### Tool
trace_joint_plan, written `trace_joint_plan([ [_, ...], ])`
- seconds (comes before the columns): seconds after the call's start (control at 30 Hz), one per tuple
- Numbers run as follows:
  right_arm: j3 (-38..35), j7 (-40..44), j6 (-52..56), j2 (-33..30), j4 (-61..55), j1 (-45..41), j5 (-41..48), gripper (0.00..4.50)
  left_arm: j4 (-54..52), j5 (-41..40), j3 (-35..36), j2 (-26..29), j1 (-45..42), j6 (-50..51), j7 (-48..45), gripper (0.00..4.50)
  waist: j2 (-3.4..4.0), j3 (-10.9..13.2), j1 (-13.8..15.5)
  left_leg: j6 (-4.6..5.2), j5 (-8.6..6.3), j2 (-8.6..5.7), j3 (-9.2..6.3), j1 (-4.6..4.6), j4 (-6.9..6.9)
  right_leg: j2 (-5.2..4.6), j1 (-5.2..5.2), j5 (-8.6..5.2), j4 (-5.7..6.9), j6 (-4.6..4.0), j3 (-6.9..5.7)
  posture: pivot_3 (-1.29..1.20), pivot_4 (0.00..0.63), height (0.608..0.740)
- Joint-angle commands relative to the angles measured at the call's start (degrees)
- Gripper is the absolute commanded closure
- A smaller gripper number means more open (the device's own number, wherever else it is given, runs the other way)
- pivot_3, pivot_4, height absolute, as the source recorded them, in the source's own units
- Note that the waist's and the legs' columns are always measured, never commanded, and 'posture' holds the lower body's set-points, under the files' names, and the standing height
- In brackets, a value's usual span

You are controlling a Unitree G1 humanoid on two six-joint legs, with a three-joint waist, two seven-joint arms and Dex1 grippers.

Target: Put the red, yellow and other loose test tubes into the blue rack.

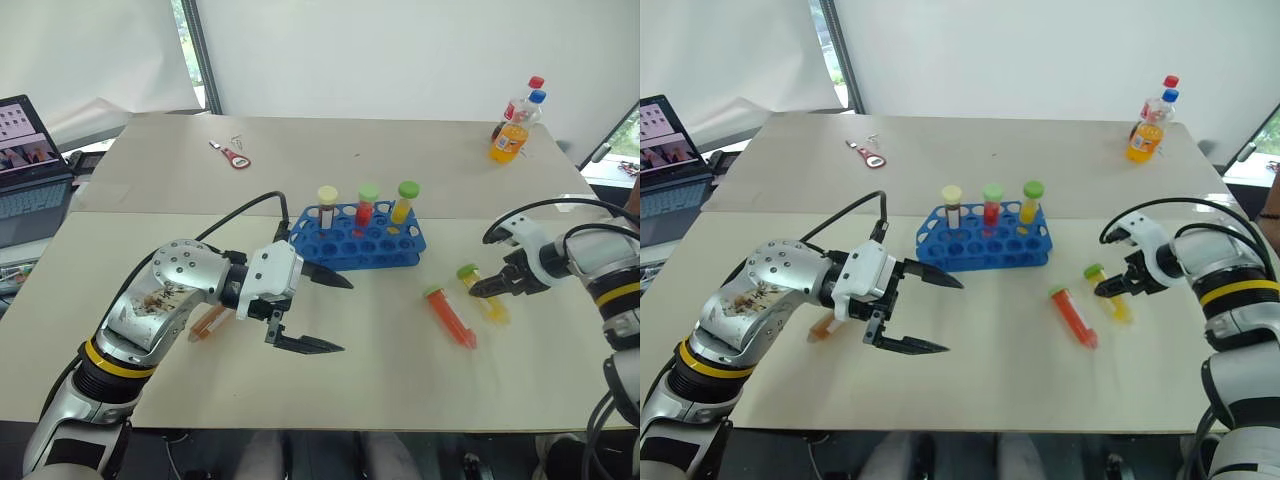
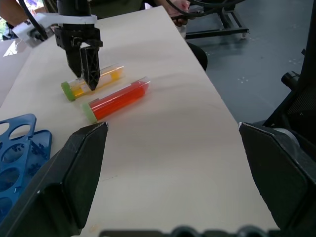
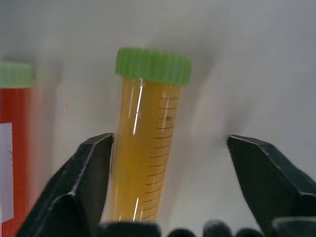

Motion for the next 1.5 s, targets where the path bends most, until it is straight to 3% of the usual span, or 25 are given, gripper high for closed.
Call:
trace_joint_plan([
  [0.03, -0.70, 1.27, -2.30, 1.03, 2.99, -2.31, -1.98, 1.87, -1.44, 0.67, 0.05, -0.61, -0.16, -1.31, 0.76, 0.00, 0.00, 0.00, -0.02, 0.00, 0.00, 0.01, -0.01, 0.02, 0.00, 0.00, 0.02, 0.00, 0.01, 0.00, 0.00, 0.00, 0.150, 0.740],
  [0.2, -1.18, 2.85, -1.90, 2.65, 4.63, -3.23, -3.01, 3.48, -0.68, 1.60, -0.32, -1.07, 0.30, -2.11, 0.81, 0.00, 0.00, 0.00, -0.01, 0.00, 0.00, 0.00, -0.02, 0.03, 0.00, 0.00, 0.02, 0.00, 0.03, 0.00, -0.01, 0.00, 0.150, 0.740],
  [0.4, -4.25, 4.01, -0.10, 0.47, 0.30, -3.05, -2.04, 3.55, 0.78, 1.96, 0.20, -0.81, 0.84, -2.75, 0.43, 0.00, 0.03, 0.01, 0.00, 0.00, 0.00, 0.00, -0.02, 0.02, 0.00, 0.00, 0.01, 0.00, 0.03, 0.00, -0.01, 0.00, 0.150, 0.740],
  [0.53, -20.33, 0.93, 3.51, -1.99, -22.98, 2.51, 7.61, 3.55, 1.59, -0.74, 3.18, -1.57, 3.16, -2.34, 1.23, 0.00, 0.26, 0.08, 0.13, 0.01, -0.01, 0.00, -0.10, -0.07, -0.03, -0.02, -0.10, 0.00, 0.07, 0.00, -0.01, 0.00, 0.150, 0.740],
  [0.67, -38.02, -11.25, 1.38, 8.83, -40.80, 13.06, 15.12, 3.55, 3.41, -1.77, 6.08, -3.90, 5.06, -4.26, 3.27, 0.00, 0.10, 0.00, 0.05, 0.02, -0.02, 0.15, -0.46, -0.02, -0.03, 0.10, 0.01, 0.00, 0.08, -0.01, -0.18, 0.00, 0.150, 0.740],
  [0.77, -44.14, -21.32, -9.42, 19.81, -47.85, 18.34, 16.51, 3.55, 5.19, -2.02, 8.25, -5.63, 5.14, -3.93, 5.92, 0.00, 0.10, 0.00, 0.12, 0.01, -0.01, 0.06, -0.67, 0.00, 0.00, 0.06, 0.10, 0.00, 0.09, -0.01, -0.17, 0.00, 0.150, 0.740],
  [0.93, -42.90, -30.27, -19.48, 28.78, -48.83, 21.49, 15.39, 3.55, 5.76, -1.51, 8.89, -5.82, 4.64, -0.88, 9.63, 0.00, 0.16, 0.03, 0.24, -0.05, 0.03, -0.06, -0.75, -0.06, 0.16, -0.05, 0.06, 0.04, 0.19, 0.05, -0.13, 0.00, 0.150, 0.740],
  [1.13, -38.27, -36.66, -33.45, 34.12, -42.11, 24.46, 10.92, 3.55, 3.01, -0.09, 8.03, -6.12, 4.55, 4.69, 16.98, 0.00, 0.16, 0.03, -0.03, -0.05, 0.02, -0.04, -0.78, -0.01, 0.03, -0.02, 0.06, 0.04, 0.18, 0.03, -0.16, 0.00, 0.150, 0.740],
  [1.5, -34.82, -41.69, -44.15, 36.53, -31.68, 25.46, 8.56, 3.56, 2.03, 0.82, 8.12, -5.20, 5.54, 5.26, 18.85, 0.00, 0.16, 0.03, -0.24, -0.06, 0.03, -0.04, -0.77, 0.01, -0.03, -0.02, 0.05, 0.04, 0.17, 0.02, -0.14, 0.00, 0.150, 0.740],
])
